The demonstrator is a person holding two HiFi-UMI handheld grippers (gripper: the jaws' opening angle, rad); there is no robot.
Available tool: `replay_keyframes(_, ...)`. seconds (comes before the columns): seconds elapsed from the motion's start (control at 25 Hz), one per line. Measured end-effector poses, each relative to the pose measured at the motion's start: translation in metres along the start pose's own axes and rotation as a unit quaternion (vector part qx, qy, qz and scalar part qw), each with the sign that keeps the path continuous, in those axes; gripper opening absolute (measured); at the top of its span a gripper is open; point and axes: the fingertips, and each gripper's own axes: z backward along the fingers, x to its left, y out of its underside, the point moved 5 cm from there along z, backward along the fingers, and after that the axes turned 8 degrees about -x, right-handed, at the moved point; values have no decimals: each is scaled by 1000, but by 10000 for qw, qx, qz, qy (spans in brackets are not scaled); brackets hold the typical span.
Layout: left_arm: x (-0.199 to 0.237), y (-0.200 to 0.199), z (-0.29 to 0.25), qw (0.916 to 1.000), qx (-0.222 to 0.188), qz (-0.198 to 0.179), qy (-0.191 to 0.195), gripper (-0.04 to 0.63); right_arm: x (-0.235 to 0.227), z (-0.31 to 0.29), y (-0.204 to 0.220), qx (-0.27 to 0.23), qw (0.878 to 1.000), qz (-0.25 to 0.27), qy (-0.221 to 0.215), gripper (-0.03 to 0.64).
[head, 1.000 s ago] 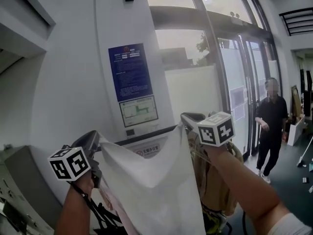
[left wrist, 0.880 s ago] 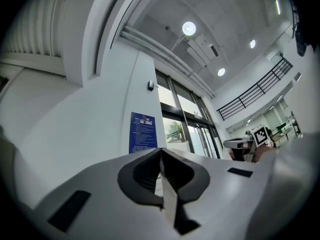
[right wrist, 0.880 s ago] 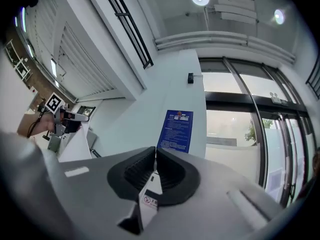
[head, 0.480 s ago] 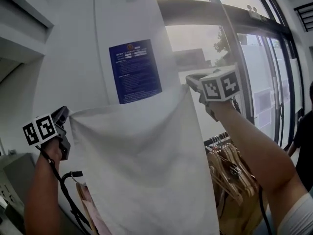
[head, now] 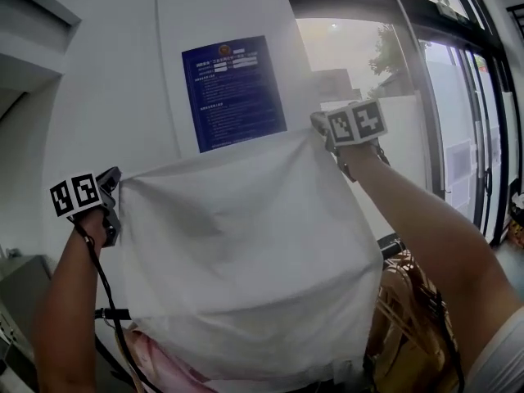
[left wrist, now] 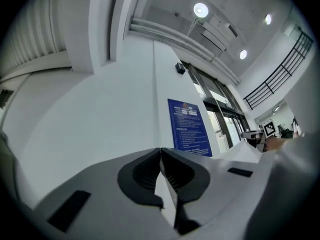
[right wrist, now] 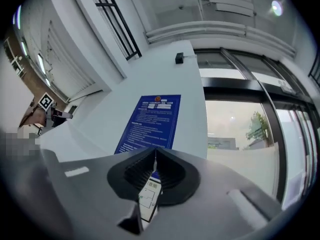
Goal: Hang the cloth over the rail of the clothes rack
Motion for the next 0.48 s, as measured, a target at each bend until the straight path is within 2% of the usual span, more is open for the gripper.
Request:
replay_keyframes(0.12, 15, 44, -35, 9994, 264, 156, 139, 8, -7, -26, 55, 395, 9990, -197, 90, 12)
replay_keyframes(0.28, 32, 100, -66, 9963, 713, 426, 222, 8, -8, -48, 121, 1099, 9937, -202, 43, 12)
replay_keyframes(0.48, 45, 164, -74, 9855, 1505, 759, 182, 9, -2, -57, 174, 1828, 9819, -477, -113, 12)
